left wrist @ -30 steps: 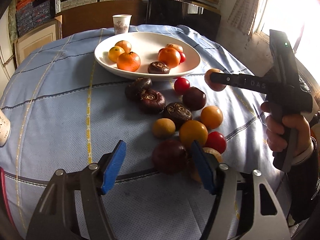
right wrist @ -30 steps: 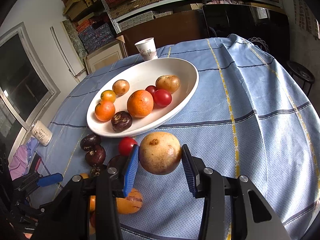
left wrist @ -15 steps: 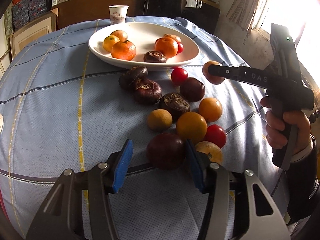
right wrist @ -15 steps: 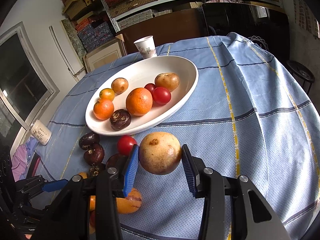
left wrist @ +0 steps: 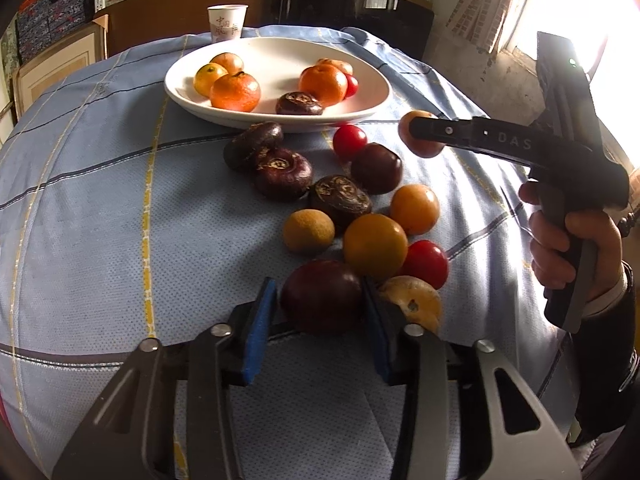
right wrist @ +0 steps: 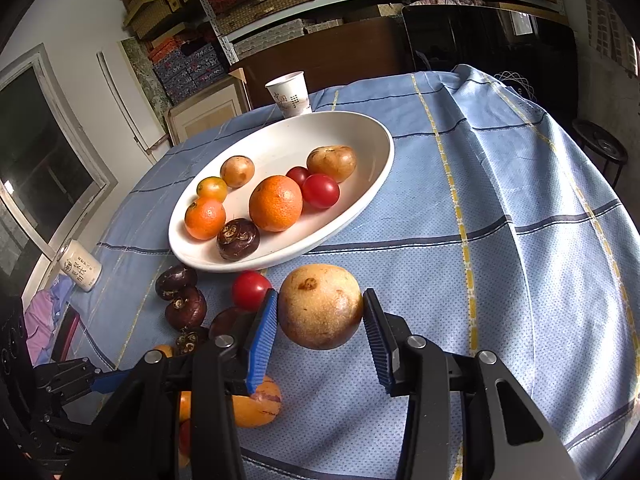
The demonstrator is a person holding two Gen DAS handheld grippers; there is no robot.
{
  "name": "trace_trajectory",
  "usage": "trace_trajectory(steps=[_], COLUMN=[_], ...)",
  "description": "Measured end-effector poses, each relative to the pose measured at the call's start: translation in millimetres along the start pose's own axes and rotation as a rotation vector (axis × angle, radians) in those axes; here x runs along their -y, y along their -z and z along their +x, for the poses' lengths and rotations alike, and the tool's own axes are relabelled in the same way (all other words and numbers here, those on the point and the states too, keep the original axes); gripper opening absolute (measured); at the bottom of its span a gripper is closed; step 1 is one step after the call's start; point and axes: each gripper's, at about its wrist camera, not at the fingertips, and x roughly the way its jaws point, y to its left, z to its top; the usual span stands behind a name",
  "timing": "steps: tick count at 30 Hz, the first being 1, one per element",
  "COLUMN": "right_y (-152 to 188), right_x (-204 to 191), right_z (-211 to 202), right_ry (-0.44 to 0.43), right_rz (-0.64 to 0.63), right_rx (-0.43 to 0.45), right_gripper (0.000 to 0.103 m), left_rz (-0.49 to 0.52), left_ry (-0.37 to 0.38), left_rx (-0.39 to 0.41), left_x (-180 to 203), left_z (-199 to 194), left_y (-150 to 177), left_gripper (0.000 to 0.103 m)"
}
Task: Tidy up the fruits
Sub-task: 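Grasp the dark red plum with the left tool while the right tool holds the tan fruit, then lower both held fruits onto the white plate and open both tools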
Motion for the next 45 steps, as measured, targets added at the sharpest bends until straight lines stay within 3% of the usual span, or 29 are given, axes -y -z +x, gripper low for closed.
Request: trace_trajectory(steps=[11,17,22,26,29,36,45], right_y=[-1,-3,-23,-48,-66,-79,-86], right_x=[0,-12,-30,-49,-58,-62,-61], right_z=[0,-16,-25,-22,-5,44,67], right_ry=[0.017,0.018,-0.026,-0.025,-0.023,-0.009,-0.036], right_rz=[-0.015,-0.053,-0.089,-0.133,-0.145,-0.151,-0.166], right_rx=[0.005,0.066,0.106,0.152,0.171,0.113,0.107], right_gripper=[0.043,0.043,0.043,0.043,0.043,0.043,0.043], left_rz=[-0.002,-0.043,-0.052,-0.066,-0.089,-0.131,-0.129], left_ry=[-0.009,-0.001,-0.017,-0.051,-0.085,-0.137,-0.134], left_rx=[0.006,0.079,0.163,0.217,0.25,0.198,0.153], left_x=[1,-8,-22,-33,-41,-61,-69], left_z=[-1,-23,-53,-62,-53,6,50], left_y=[0,-7,-41,-87,-122,-178,-190], left_gripper=[0.038,0.038,0.038,0.038,0.038,0.038,0.038])
